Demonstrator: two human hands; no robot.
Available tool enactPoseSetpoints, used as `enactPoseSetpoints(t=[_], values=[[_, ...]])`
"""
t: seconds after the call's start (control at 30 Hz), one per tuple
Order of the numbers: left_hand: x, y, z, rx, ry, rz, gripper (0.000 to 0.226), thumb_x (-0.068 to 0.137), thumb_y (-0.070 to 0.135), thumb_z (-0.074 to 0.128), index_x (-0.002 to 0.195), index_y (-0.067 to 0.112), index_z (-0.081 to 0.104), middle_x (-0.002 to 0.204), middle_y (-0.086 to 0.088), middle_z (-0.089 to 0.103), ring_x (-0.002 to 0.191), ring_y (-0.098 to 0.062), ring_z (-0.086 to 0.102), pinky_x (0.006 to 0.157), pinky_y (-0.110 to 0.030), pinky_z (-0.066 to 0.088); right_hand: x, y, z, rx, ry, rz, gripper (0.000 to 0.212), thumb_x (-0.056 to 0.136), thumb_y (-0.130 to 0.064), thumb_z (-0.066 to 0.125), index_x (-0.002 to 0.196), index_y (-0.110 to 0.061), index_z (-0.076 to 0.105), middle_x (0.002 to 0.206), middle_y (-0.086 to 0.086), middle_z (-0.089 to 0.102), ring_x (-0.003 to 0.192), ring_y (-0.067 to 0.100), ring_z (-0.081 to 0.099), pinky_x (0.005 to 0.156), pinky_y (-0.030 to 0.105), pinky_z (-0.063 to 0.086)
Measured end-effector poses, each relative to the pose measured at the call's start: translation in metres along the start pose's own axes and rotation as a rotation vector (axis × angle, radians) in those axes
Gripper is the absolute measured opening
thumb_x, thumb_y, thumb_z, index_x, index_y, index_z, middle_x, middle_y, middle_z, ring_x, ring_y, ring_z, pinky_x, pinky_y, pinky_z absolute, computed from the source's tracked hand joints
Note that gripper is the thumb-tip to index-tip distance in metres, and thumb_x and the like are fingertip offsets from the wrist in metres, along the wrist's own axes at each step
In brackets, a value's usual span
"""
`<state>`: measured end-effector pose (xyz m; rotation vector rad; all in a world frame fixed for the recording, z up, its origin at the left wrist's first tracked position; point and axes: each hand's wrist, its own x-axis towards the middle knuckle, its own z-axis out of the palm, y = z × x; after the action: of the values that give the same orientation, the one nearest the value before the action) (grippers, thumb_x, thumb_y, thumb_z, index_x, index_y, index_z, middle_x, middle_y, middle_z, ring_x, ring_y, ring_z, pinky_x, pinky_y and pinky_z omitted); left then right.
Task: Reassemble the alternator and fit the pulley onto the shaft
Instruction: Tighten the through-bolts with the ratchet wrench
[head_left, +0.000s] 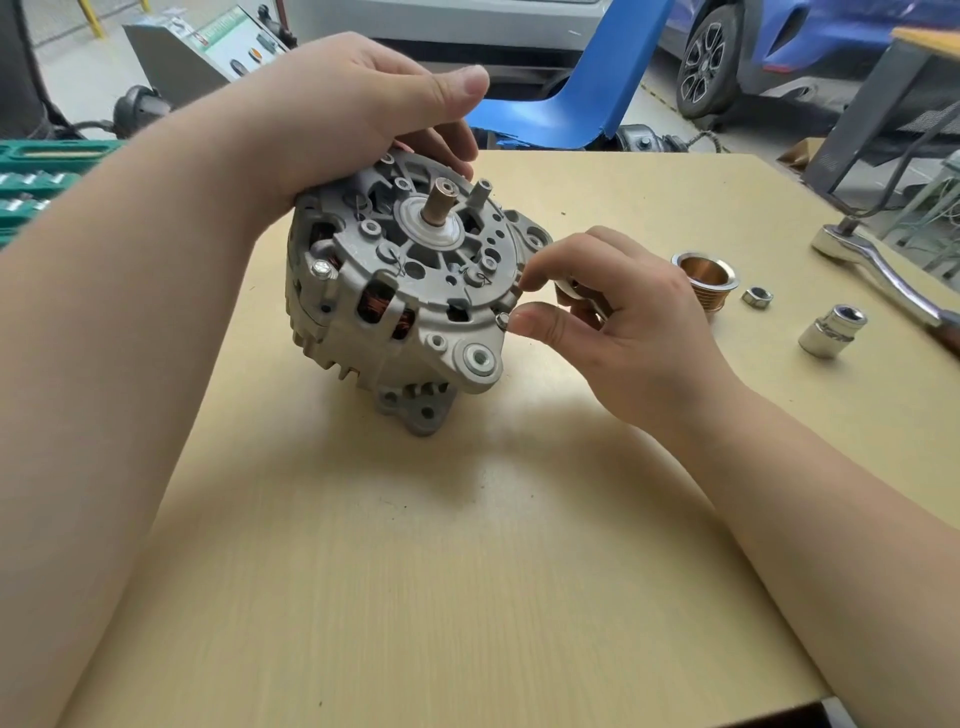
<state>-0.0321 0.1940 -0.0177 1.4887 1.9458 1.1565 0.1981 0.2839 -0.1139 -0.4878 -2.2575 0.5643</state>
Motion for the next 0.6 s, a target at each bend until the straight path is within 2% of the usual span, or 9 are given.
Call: enactPoseSetpoints(t=[0.17,0.37,0.6], values=[[0.0015,-0.0018,0.0,0.001,0.006,0.013,0.05,0.095,0.071,0.062,0.097,0.025,0.081,0.095,0.004,0.083,0.078,-0.02,0.082,0.057,-0.024,0.062,0.0008,-0.0006,0.0025,-0.011,-0.005,0.027,0.036,0.089,-0.057,0.073,0.104,-0.024,0.073,0.088,-0.009,0.052,0.073,0.017,0.052,0.07,0.046,0.05],[0.0035,-0.0041,-0.0007,-0.003,0.002,0.005,0.05,0.096,0.071,0.061,0.098,0.025,0.08,0.096,0.004,0.083,0.079,-0.021,0.082,0.057,-0.023,0.062,0.0037,0.0069,-0.0054,0.019,-0.086,-0.005,0.029,0.095,-0.047,0.071,0.111,-0.022,0.073,0.091,-0.004,0.056,0.075,0.019,0.053,0.07,0.032,0.044],[0.0045,-0.0046,-0.0018,-0.005,0.008,0.01,0.05,0.096,0.07,0.062,0.098,0.024,0.081,0.096,0.004,0.083,0.08,-0.021,0.082,0.058,-0.023,0.062,0.0056,0.0068,0.0015,0.066,-0.043,-0.005,0.039,0.085,-0.054,0.079,0.103,-0.02,0.073,0.09,0.004,0.059,0.073,0.024,0.051,0.069,0.046,0.049]])
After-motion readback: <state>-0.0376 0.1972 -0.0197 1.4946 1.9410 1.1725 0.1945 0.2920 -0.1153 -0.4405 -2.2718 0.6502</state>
